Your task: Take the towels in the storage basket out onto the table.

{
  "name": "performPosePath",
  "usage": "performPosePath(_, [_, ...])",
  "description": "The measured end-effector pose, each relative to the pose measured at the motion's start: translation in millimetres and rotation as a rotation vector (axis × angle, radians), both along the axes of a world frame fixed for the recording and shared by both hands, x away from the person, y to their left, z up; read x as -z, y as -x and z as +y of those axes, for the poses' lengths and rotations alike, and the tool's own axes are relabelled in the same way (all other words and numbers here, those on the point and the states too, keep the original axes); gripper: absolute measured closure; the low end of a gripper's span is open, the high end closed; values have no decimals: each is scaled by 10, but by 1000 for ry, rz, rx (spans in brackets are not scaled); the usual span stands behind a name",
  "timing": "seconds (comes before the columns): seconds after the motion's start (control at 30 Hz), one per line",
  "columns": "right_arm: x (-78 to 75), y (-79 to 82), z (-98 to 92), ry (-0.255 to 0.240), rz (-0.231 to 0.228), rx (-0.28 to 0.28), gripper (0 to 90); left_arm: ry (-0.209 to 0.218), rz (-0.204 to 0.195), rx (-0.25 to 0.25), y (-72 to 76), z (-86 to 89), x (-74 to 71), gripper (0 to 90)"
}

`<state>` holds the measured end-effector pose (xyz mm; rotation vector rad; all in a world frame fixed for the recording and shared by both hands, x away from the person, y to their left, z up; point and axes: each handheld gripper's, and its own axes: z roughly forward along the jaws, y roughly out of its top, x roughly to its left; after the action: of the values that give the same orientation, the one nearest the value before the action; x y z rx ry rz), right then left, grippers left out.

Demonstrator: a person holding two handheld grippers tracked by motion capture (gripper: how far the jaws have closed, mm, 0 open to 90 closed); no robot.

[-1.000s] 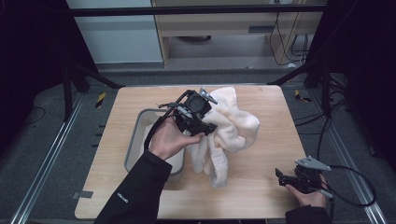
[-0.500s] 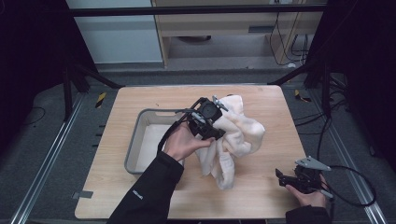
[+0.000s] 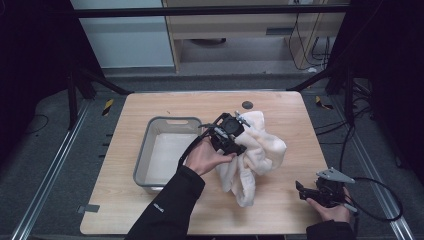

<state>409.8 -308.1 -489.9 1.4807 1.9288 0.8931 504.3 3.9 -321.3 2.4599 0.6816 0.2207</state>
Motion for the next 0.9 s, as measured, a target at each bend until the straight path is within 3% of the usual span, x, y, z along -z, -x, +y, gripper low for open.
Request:
performPosePath(0.6, [14,-3,2,10,4,-2,98,-48,43,-7,-104,-97,454,626])
performPosePath(0.9, [21,-5,0,14,7,-4,98,-68,45,-11,-129,-126,583,525])
